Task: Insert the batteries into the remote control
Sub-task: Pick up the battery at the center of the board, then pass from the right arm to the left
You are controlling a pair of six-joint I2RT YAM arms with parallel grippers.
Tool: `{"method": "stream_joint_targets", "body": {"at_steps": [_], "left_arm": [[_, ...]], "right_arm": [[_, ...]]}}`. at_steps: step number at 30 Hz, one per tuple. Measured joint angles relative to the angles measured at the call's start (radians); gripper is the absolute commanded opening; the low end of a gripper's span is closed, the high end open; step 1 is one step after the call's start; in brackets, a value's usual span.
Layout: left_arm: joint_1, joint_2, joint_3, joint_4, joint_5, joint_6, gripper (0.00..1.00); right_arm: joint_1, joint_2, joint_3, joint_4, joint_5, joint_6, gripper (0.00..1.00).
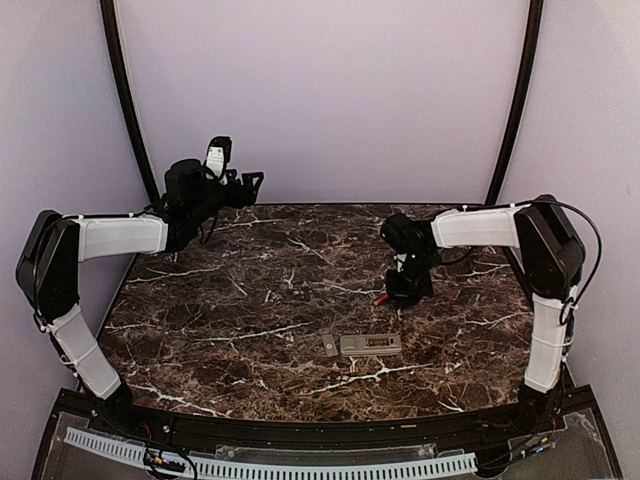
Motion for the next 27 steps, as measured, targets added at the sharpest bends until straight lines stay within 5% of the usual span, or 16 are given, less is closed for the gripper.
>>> {"method": "stream_joint_targets", "body": {"at_steps": [8, 15, 27], "left_arm": [[0.000, 0.000, -0.006, 0.018, 0.067, -0.009, 0.74], [-0.027, 0.000, -0.006, 0.056, 0.272, -0.030, 0.77], [-0.262, 0.043, 0.080, 0.102, 0.560, -0.150, 0.85]], "right_arm": [[-0.023, -0.119, 0.027, -0.015, -0.003, 0.000, 0.00], [-0.026, -0.271, 0.151, 0.080, -0.024, -0.006, 0.00], [0.053, -0.488, 0.156, 0.406, -0.098, -0.141, 0.00]]}}
